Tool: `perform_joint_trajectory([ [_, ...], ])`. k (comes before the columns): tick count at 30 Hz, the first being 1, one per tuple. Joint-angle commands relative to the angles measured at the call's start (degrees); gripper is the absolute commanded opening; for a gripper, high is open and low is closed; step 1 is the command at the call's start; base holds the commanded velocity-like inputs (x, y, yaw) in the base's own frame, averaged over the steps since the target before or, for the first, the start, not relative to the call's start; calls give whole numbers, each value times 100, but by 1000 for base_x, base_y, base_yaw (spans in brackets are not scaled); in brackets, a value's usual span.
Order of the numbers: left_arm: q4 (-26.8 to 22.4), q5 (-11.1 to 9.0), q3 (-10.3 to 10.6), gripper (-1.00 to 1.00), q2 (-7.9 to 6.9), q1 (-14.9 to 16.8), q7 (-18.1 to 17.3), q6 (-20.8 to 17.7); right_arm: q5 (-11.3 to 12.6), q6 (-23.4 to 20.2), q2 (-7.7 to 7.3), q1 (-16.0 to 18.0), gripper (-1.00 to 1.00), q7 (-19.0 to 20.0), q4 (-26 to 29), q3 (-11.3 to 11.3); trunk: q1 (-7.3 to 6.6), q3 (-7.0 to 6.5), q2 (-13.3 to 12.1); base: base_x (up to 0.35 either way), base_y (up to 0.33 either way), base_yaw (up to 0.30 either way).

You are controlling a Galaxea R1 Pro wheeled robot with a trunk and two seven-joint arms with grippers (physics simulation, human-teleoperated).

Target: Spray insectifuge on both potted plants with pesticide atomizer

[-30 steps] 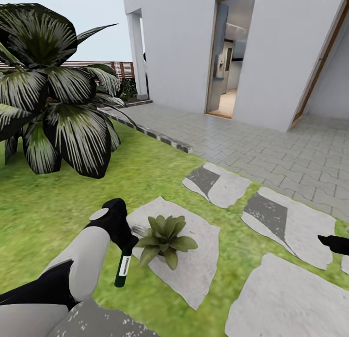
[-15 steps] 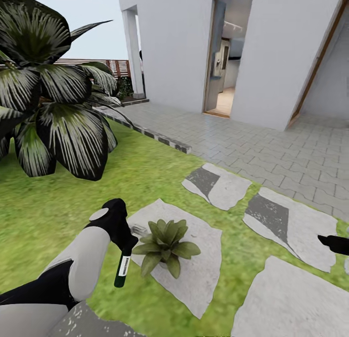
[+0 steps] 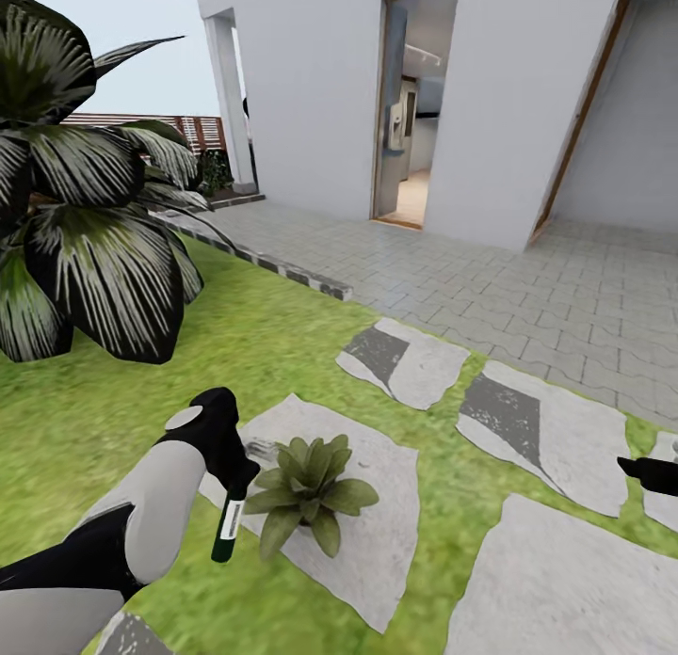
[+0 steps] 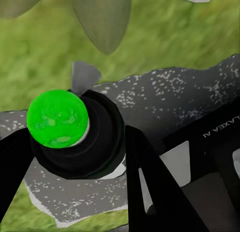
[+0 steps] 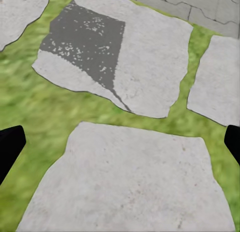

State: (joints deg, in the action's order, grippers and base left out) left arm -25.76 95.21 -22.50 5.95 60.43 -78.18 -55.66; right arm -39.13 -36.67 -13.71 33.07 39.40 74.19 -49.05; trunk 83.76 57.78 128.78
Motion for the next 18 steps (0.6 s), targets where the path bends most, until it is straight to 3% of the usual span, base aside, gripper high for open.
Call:
perform_joint_trajectory([
  [1, -4, 59, -43, -100, 4, 4, -48, -59, -59, -7, 0, 6, 100, 59, 7, -8, 0, 6, 2, 44, 31, -1],
  [18, 238, 59, -44, -100, 3, 0, -48, -59, -58, -7, 0, 6, 100, 59, 7, -8, 0, 98, 2, 4, 3, 0],
])
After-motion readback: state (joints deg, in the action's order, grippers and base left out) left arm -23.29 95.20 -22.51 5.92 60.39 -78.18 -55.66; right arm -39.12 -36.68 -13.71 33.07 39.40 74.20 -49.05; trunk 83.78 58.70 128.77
